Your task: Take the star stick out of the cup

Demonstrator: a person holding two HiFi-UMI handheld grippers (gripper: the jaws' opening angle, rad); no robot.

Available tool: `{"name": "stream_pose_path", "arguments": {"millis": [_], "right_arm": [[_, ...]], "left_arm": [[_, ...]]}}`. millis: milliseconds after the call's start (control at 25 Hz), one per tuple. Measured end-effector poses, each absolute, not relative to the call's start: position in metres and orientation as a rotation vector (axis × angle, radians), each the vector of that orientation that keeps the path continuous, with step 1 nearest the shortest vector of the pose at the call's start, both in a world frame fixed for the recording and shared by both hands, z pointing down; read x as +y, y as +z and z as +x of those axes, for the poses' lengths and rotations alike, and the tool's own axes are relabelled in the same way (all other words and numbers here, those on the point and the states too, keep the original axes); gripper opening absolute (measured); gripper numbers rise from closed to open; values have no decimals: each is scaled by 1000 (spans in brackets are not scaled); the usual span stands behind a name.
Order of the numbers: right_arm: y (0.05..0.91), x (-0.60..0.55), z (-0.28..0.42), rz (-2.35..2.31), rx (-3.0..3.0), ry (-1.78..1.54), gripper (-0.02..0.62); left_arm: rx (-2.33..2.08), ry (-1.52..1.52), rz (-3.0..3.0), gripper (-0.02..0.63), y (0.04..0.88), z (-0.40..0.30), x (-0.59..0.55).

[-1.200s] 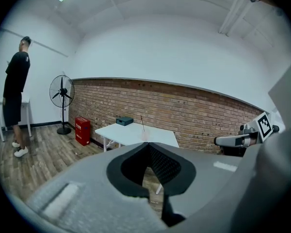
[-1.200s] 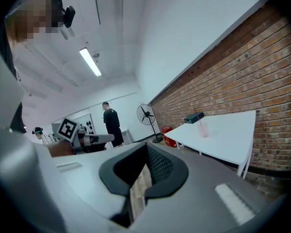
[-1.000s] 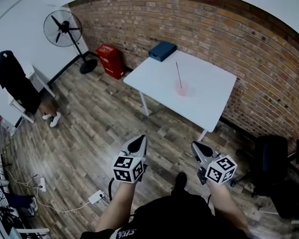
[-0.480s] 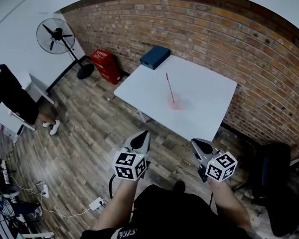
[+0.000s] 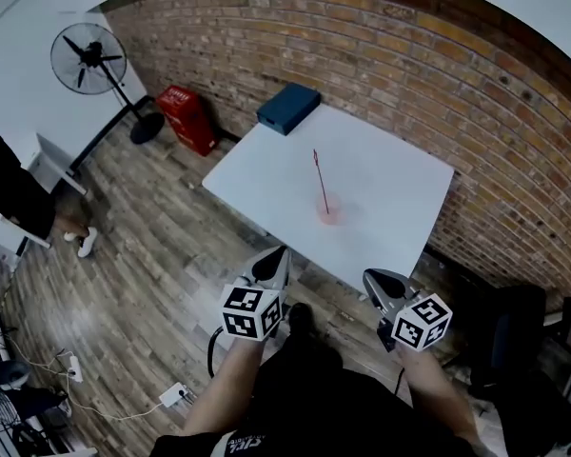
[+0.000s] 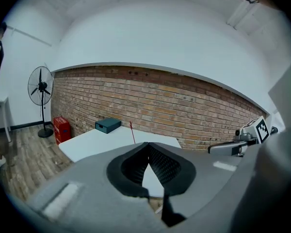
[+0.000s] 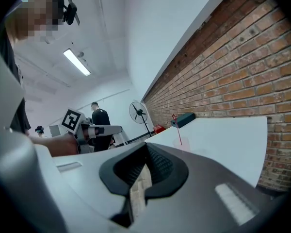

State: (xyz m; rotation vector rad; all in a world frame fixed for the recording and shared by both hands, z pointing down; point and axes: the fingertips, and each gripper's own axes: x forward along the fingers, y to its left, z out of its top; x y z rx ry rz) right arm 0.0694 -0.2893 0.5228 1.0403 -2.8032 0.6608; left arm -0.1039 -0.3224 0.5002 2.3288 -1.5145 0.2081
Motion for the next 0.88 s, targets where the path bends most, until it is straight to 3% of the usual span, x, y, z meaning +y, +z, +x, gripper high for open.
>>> {"name": "stream_pose_path", "arguments": {"millis": [520, 880], "right_arm": [[503, -444, 15, 1114, -2740, 589, 0], [510, -496, 43, 1158, -2729, 661, 0]], "left_arm": [[-1394, 205, 2452, 6, 493, -144, -498], [-1263, 233, 2432, 8, 507, -111, -532]]}}
